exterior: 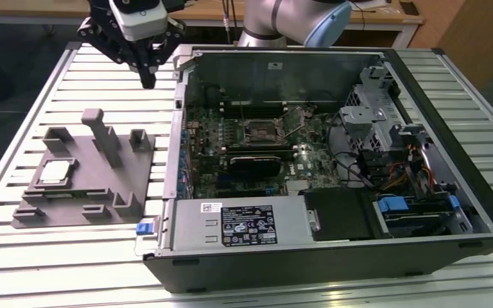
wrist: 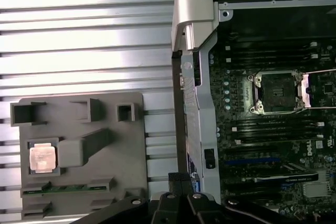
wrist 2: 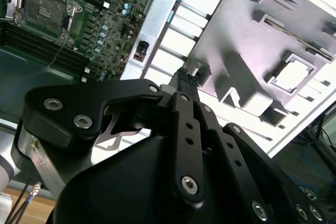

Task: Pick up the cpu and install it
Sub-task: 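Reach for the cpu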

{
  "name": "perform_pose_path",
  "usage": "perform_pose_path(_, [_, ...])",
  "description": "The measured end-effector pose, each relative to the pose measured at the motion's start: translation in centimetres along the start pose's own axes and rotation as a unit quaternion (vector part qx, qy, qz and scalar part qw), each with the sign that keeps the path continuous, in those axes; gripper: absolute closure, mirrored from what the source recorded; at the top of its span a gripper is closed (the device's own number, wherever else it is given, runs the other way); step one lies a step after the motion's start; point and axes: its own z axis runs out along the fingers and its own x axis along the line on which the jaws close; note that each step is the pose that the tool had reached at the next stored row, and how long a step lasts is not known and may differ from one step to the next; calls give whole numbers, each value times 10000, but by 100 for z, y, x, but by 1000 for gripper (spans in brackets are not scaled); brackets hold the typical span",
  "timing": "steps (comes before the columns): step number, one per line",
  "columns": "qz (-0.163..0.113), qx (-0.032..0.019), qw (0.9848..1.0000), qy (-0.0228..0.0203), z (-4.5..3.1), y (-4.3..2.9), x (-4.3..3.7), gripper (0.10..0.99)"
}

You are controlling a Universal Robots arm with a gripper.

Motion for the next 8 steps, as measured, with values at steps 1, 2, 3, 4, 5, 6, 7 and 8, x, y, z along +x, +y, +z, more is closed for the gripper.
perform_pose_path(1, [0,0,10000,0,0,0,6,980])
perform_pose_path(2, [0,0,10000,0,1,-1,12,980])
perform_pose_path(3, [0,0,10000,0,1,-1,17,980])
perform_pose_path(4, [0,0,10000,0,1,-2,23,980])
perform_pose_path(5, [0,0,10000,0,1,-2,28,980])
perform_pose_path(6, [0,0,10000,0,1,-3,34,980])
perform_pose_path(7, [0,0,10000,0,1,-3,40,980])
perform_pose_path(8, [0,0,10000,0,1,-3,45,980])
